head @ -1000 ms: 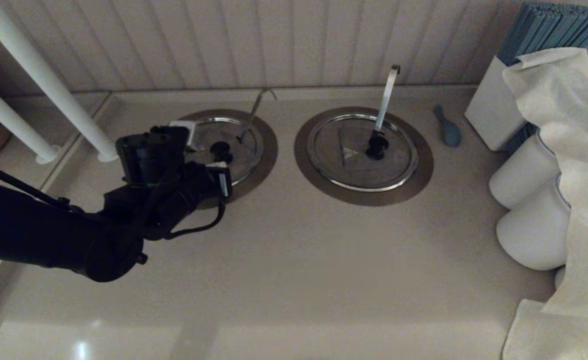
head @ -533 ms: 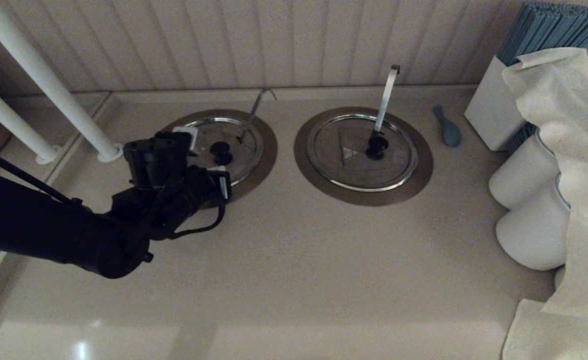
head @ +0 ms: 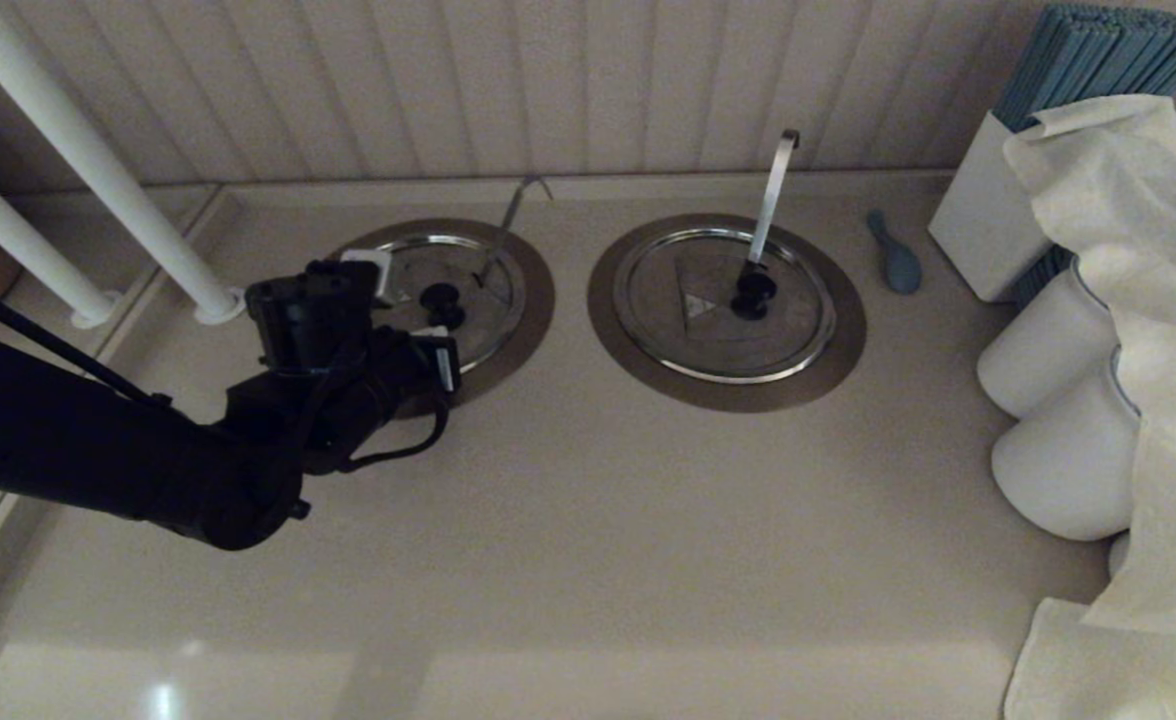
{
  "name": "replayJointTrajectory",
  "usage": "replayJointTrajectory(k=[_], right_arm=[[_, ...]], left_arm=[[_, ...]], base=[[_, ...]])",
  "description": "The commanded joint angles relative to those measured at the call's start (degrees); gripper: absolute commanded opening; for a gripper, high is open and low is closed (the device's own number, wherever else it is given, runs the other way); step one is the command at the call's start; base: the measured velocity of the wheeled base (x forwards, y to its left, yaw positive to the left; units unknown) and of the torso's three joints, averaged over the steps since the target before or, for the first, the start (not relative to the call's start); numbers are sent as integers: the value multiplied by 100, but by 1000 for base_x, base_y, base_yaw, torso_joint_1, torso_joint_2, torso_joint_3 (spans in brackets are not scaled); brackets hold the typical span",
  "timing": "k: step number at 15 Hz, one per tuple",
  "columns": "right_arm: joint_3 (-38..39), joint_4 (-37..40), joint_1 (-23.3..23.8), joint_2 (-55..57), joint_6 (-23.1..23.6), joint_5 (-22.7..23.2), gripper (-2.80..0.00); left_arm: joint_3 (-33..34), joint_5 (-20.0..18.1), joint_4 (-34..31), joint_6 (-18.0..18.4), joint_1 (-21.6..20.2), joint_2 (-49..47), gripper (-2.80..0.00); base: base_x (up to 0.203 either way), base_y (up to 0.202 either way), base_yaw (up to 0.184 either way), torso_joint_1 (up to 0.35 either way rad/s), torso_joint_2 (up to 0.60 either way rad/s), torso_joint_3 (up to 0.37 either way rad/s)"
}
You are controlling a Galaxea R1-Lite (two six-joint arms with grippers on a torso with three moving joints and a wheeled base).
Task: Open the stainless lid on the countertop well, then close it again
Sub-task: Open the lid
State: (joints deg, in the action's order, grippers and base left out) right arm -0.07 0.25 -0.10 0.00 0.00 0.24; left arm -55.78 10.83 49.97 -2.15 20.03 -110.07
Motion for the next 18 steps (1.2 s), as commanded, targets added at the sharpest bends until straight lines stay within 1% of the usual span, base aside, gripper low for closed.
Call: replayJointTrajectory(k=[1,7,10,11,18], right_arm=[[-1,1,1,5,0,2,-280],[-1,1,1,0,0,2,-280],[-1,1,1,0,0,2,-280],[-1,1,1,0,0,2,-280],[-1,1,1,9,0,2,-280]], left_arm=[[-3,7,30,-4,-8,31,-280],[-11,7,30,-22,-8,47,-280],[-126,83,-5,13,-8,16,-280],[-105,64,7,2,-8,23,0],[-145,17,30,7,-8,-323,0]], base=[[0,0,0,0,0,0],[0,0,0,0,0,0],[0,0,0,0,0,0],[0,0,0,0,0,0],[0,0,0,0,0,0]])
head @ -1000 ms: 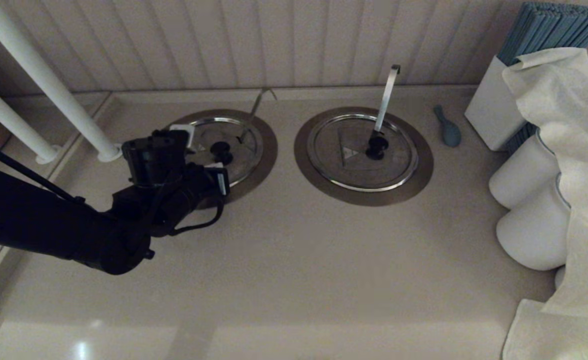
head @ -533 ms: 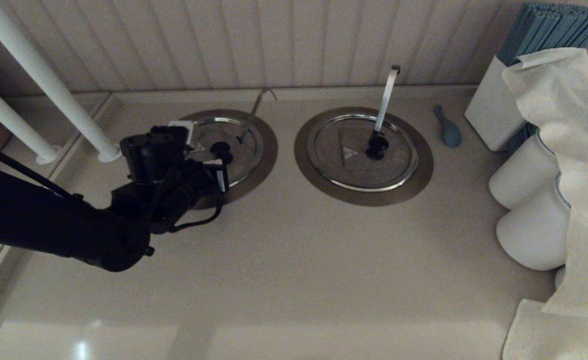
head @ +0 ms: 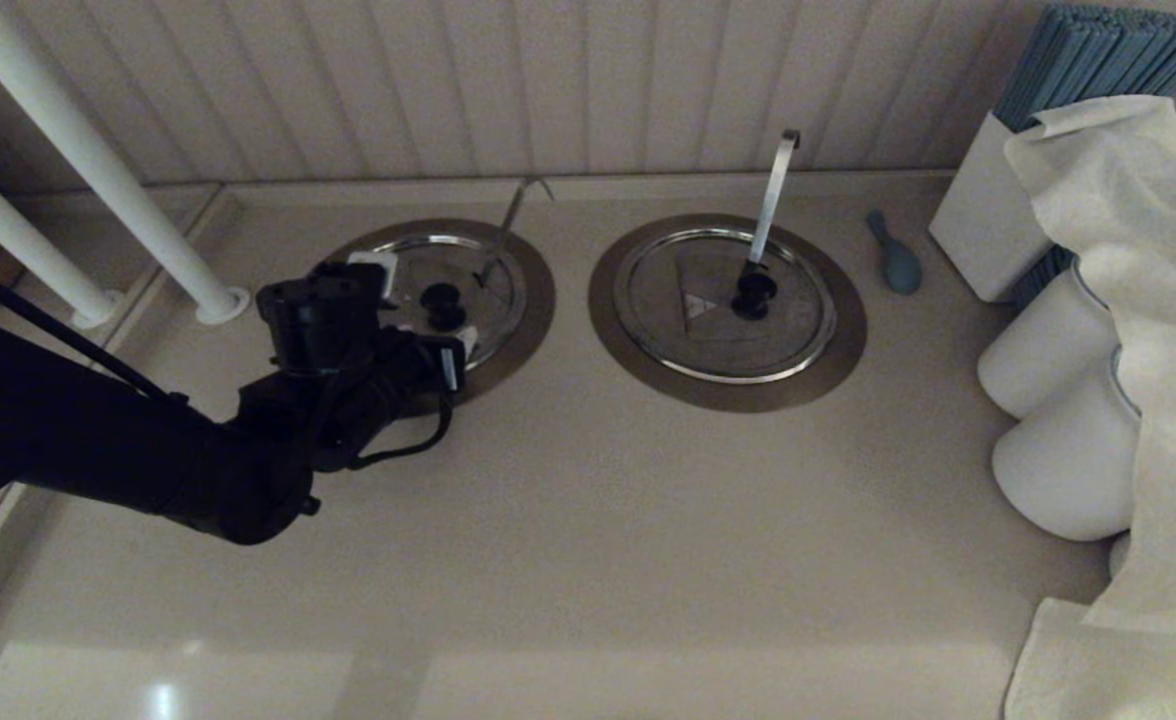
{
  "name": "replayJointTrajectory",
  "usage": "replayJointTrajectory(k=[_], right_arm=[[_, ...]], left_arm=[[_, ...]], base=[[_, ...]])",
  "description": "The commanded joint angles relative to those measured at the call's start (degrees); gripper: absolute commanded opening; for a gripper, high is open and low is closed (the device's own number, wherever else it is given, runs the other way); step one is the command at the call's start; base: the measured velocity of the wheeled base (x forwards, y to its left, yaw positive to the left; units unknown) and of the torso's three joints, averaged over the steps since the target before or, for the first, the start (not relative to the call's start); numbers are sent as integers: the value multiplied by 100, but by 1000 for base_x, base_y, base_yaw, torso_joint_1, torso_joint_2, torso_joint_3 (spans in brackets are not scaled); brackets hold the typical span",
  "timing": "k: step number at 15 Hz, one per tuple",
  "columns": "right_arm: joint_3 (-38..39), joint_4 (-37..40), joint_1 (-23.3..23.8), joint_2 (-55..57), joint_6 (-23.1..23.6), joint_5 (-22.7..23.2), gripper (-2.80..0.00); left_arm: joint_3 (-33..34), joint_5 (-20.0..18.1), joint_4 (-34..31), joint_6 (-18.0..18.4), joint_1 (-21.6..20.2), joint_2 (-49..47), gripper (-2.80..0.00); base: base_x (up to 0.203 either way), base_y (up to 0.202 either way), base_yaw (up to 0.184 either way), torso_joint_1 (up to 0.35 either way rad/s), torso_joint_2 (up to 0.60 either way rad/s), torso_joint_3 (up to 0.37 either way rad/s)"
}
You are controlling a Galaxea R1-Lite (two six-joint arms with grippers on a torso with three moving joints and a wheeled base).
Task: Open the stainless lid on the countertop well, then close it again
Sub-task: Open the lid
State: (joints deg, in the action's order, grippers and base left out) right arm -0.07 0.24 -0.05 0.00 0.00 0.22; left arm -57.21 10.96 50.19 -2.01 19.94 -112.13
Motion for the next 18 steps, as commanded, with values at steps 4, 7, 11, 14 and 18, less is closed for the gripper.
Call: replayJointTrajectory(k=[4,7,11,14,18], right_arm=[[-1,2,-4,1,0,4,-280],[-1,2,-4,1,0,4,-280],[-1,2,-4,0,0,4,-280],[-1,2,-4,3,0,4,-280],[5,2,-2,7,0,4,-280]], left_arm=[[-255,54,568,-49,1,-615,0],[-271,48,1221,-16,3,-934,0],[-280,48,1471,-4,1,-1026,0],[-346,47,1993,8,-18,-1313,0],[-442,55,2049,64,-113,-1562,0]], base=[[0,0,0,0,0,0],[0,0,0,0,0,0],[0,0,0,0,0,0],[0,0,0,0,0,0],[0,0,0,0,0,0]])
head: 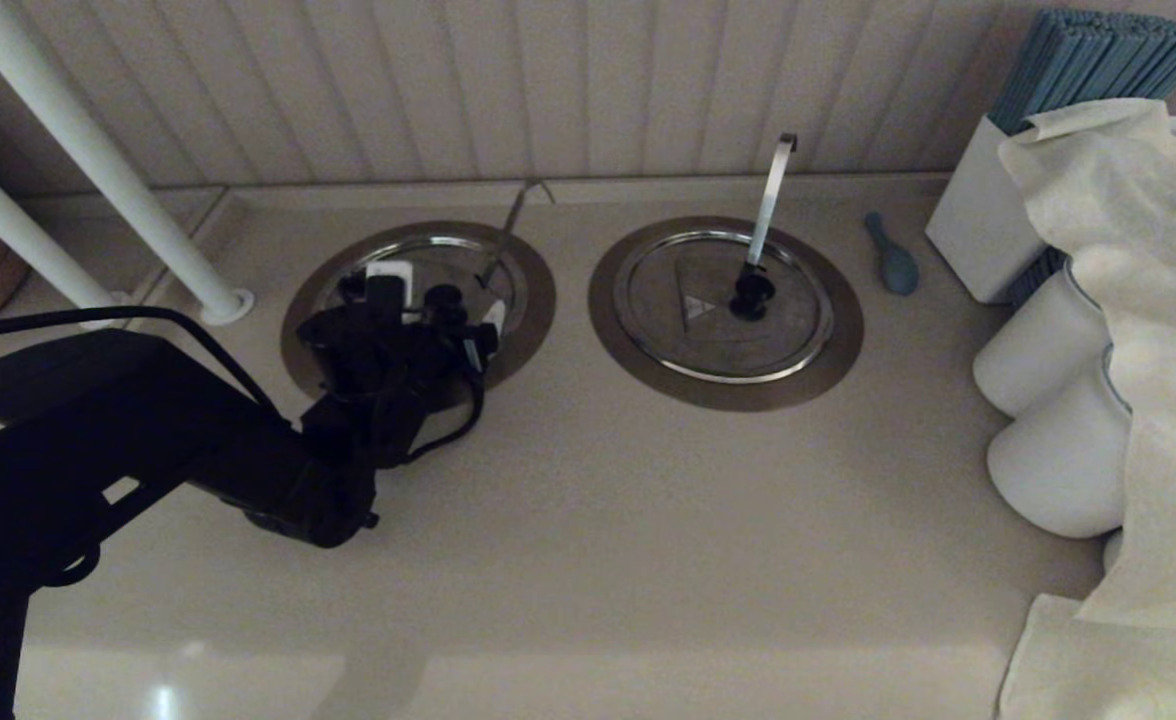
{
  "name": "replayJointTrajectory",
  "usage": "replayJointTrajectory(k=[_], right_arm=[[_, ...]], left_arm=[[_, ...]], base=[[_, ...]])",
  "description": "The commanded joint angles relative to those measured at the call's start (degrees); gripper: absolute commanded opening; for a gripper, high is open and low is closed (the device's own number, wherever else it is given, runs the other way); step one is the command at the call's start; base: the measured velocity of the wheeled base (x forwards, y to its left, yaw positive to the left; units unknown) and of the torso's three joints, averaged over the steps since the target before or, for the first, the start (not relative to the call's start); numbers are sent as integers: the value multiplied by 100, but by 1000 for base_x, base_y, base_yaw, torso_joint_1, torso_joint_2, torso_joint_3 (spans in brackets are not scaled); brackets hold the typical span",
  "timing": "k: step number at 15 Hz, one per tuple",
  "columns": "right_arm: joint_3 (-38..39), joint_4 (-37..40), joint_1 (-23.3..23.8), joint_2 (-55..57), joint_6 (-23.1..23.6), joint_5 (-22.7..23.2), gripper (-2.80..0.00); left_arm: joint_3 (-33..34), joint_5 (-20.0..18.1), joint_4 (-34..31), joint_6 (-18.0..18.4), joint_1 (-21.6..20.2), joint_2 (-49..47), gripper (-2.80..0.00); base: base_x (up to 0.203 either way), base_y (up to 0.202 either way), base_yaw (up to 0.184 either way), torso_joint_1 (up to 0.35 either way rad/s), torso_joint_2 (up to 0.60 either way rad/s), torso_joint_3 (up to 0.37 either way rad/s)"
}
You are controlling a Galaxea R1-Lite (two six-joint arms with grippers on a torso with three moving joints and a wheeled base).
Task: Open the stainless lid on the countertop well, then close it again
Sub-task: Open the lid
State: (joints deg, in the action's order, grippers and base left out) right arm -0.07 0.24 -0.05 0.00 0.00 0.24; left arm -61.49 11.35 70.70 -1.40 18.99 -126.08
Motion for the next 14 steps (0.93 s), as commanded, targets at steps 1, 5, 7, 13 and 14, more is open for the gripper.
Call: replayJointTrajectory(k=[1,5,7,13,14], right_arm=[[-1,2,-4,3,0,2,-280],[-1,2,-4,1,0,2,-280],[-1,2,-4,1,0,2,-280],[3,2,-4,9,0,2,-280],[1,2,4,0,0,2,-280]], left_arm=[[-34,16,54,55,-18,-290,0],[-40,6,567,227,-117,-355,0],[-47,-3,568,228,-204,-308,0],[-47,-28,551,219,-308,-92,0],[-56,-28,551,219,-312,-84,0]], base=[[0,0,0,0,0,0],[0,0,0,0,0,0],[0,0,0,0,0,0],[0,0,0,0,0,0],[0,0,0,0,0,0]])
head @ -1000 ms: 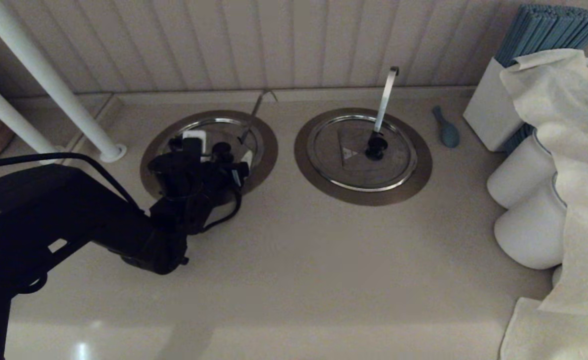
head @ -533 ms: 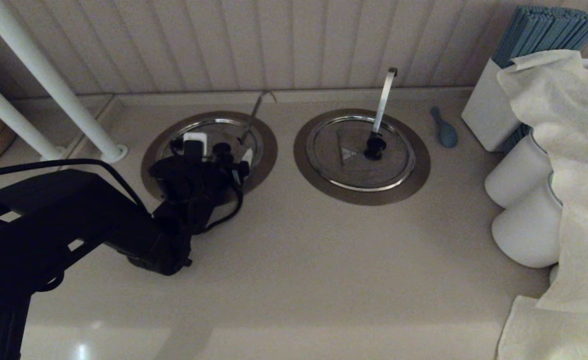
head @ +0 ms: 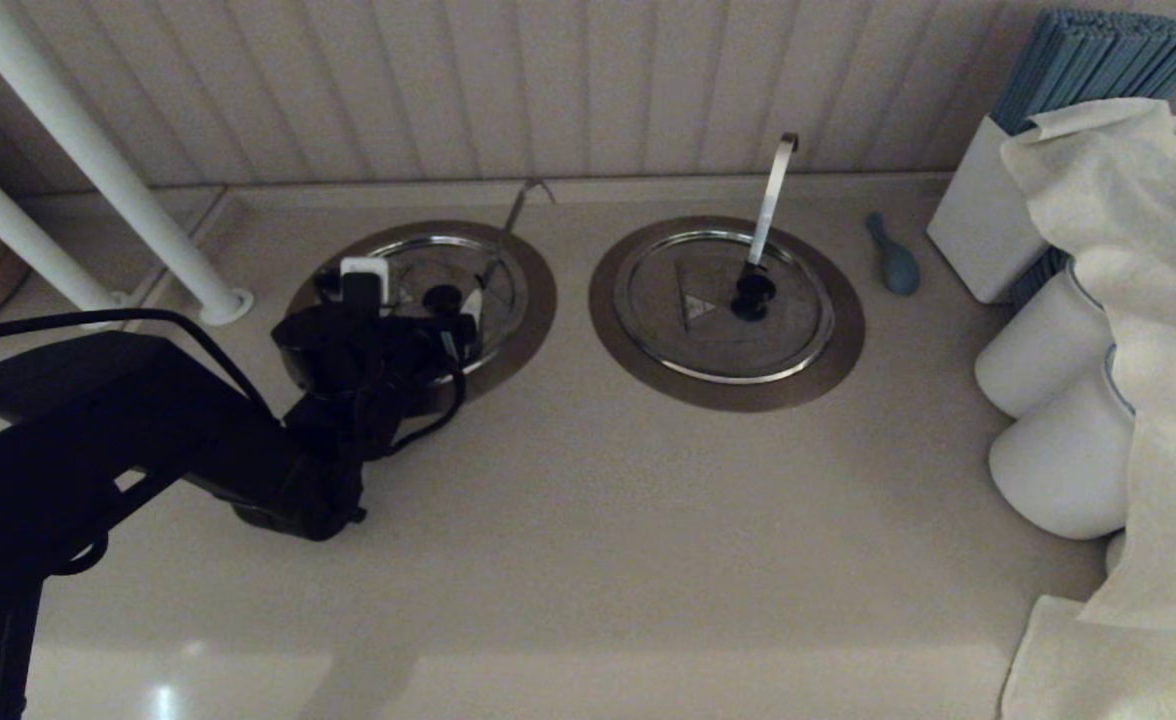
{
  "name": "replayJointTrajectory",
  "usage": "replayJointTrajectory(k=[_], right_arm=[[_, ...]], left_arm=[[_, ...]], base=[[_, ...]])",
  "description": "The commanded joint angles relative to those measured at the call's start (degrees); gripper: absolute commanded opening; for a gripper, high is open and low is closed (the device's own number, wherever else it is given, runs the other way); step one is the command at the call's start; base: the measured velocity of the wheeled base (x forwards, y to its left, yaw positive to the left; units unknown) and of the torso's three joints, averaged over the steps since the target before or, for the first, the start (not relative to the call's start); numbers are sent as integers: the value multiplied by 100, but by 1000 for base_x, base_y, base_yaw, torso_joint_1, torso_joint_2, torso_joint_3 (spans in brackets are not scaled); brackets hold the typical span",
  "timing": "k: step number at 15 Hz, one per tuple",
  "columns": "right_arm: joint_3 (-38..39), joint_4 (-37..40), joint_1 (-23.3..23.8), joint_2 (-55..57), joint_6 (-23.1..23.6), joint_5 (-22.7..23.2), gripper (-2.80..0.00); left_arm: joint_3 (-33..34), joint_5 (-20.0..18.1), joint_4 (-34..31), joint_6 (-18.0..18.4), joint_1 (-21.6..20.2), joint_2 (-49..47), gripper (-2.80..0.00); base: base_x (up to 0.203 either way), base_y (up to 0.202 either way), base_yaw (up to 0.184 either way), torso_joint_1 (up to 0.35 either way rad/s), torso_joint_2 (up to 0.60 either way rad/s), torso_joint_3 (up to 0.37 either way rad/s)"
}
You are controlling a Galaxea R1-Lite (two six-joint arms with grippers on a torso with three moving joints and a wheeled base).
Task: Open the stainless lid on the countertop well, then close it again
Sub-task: Open the lid
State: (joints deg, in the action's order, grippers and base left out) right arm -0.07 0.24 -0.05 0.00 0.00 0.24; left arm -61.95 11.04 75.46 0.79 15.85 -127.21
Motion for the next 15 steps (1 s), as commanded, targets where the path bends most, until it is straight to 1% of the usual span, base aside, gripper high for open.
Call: replayJointTrajectory(k=[1,15], right_arm=[[-1,2,-4,9,0,2,-280],[4,2,-4,9,0,2,-280]], left_arm=[[-10,3,74,0,-25,43,0],[2,29,92,-44,-50,444,0]], base=[[0,0,0,0,0,0],[0,0,0,0,0,0]])
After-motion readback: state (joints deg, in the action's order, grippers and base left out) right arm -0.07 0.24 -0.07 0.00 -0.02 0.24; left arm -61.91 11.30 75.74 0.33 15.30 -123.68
